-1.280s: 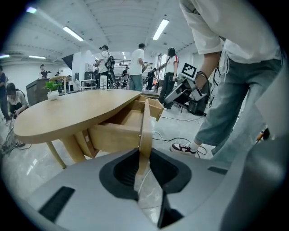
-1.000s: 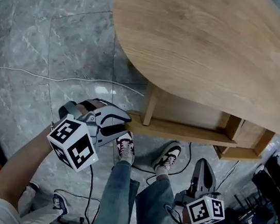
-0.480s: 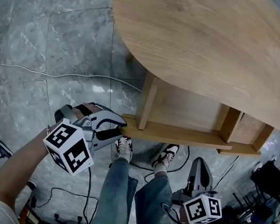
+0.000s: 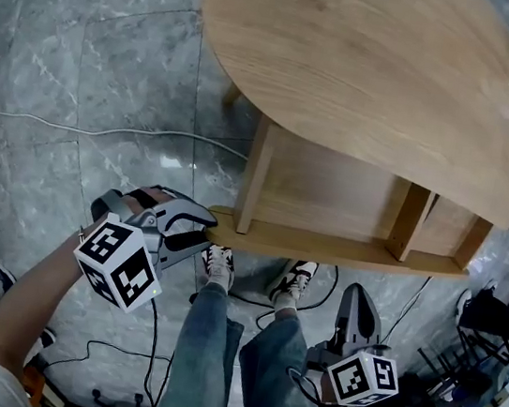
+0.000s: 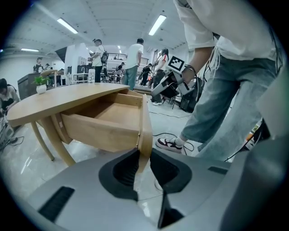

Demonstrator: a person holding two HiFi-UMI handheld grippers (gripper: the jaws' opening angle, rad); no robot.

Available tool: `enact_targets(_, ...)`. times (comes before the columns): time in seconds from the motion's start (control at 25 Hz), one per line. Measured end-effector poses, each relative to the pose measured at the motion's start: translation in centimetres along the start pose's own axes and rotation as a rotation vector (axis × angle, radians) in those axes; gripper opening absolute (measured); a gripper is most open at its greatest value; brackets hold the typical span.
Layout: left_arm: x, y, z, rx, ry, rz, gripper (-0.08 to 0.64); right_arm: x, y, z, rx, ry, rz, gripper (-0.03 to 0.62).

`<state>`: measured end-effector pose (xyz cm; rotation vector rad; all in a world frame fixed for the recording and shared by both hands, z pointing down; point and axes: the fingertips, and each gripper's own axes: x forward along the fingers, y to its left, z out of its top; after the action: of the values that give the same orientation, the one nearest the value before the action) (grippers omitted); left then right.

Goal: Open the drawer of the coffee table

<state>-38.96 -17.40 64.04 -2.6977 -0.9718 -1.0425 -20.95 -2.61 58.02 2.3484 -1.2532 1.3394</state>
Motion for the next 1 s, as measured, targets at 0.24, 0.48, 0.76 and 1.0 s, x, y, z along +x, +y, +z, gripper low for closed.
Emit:
enact_targets(0.24,0.7,0.2,-1.0,-0.014,0.008,0.027,0.072,-0.4,-0.9,-0.4,-0.007,-0.002,-0.007,0.0)
enact_targets(0.48,1.3,0.1,-1.6,-0.02,0.035,0.04,0.077,-0.7,-1.2,-0.3,-0.007,-0.007,-0.002,-0.001)
enact_targets(0.76,2.2,-0.1,-2.5,-0.031,0.062,0.052,0.084,-1.0,-1.9,-0.6,0.002,-0.007,-0.004,0.0)
enact_targets(1.0,2.4,0.0,-2.8,-0.043,0.068,0.057,0.089,-1.3,-2.3,-0.8,0.008,-0.01,-0.007,0.0)
